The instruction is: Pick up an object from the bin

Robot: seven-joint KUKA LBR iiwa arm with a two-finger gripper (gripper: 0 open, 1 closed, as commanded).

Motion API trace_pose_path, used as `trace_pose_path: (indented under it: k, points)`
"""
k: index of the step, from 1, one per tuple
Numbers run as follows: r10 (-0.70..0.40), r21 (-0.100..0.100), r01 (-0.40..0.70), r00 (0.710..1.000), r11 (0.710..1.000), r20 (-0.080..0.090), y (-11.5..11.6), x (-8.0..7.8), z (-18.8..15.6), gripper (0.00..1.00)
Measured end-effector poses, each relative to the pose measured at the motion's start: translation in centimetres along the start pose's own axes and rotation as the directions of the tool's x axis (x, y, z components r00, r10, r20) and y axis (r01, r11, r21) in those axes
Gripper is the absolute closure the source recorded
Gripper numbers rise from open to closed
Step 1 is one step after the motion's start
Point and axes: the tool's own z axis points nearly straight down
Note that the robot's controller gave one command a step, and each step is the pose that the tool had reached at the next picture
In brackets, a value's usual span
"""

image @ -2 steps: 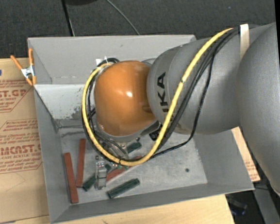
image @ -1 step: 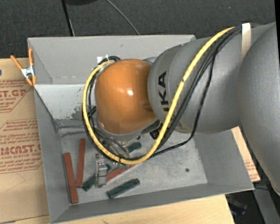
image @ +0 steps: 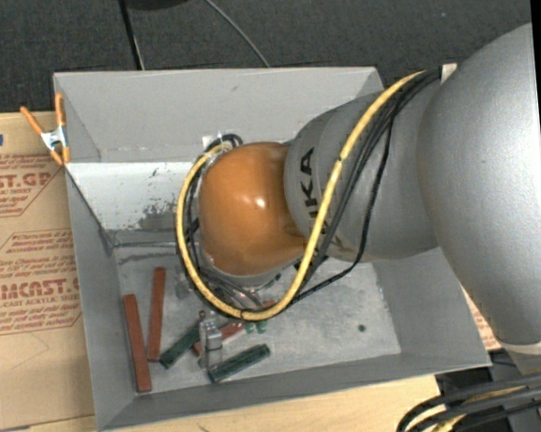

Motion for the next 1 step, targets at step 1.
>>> trace_pose_path:
  k: [1]
  points:
    - [-0.265, -0.001, 0.265, 0.964, 0.964, -0.007, -2.68, 0.15, -0.01, 0.00]
